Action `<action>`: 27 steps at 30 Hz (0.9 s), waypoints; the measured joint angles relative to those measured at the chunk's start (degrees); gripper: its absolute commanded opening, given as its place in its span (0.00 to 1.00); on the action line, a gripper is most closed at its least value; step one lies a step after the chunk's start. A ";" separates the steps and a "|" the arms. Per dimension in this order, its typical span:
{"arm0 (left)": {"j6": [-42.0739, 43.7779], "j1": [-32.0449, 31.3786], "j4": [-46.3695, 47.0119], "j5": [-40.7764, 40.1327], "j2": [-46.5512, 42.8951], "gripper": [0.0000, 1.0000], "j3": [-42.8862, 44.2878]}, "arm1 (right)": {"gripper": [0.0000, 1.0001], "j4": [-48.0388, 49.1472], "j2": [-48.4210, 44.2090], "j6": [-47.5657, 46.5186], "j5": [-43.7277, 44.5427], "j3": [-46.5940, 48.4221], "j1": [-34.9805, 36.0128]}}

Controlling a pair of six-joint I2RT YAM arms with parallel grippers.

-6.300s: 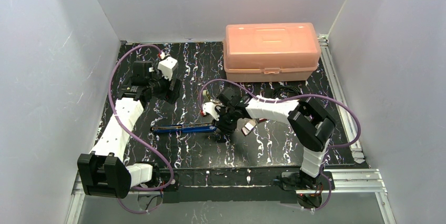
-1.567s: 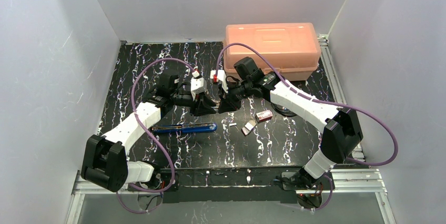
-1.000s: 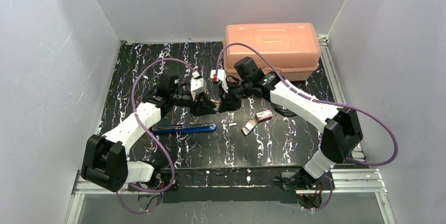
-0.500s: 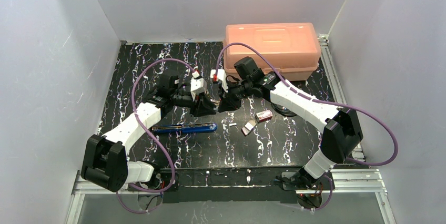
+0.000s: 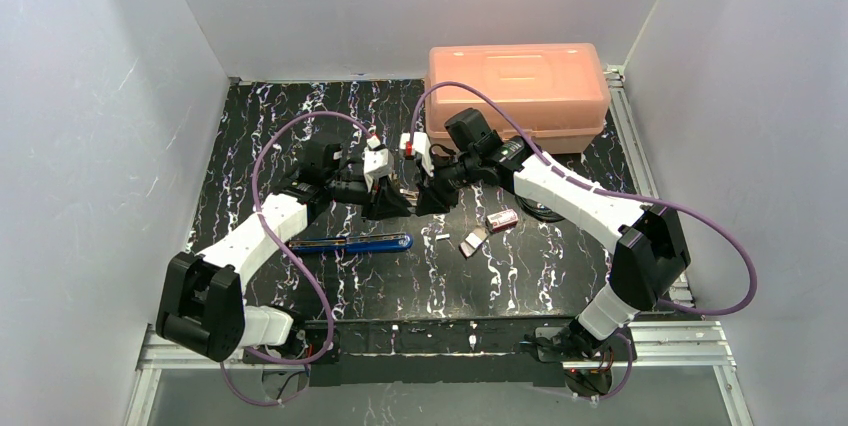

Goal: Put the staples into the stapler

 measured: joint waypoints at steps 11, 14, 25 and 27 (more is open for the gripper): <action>10.45 0.48 -9.57 -3.58 -0.02 0.00 0.00 | 0.61 0.09 -2.40 -1.84 0.39 -1.36 -2.67; 16.41 1.46 -13.73 -5.81 0.00 0.00 0.00 | 0.61 0.26 -4.83 -3.08 1.03 -3.58 -4.57; 31.36 4.02 -19.43 -11.67 5.29 0.00 0.00 | 0.60 2.69 -7.67 -8.15 3.04 -16.20 -10.95; 33.59 4.02 -20.24 -11.85 6.27 0.00 0.00 | 0.60 2.91 -7.78 -9.05 3.10 -17.18 -11.54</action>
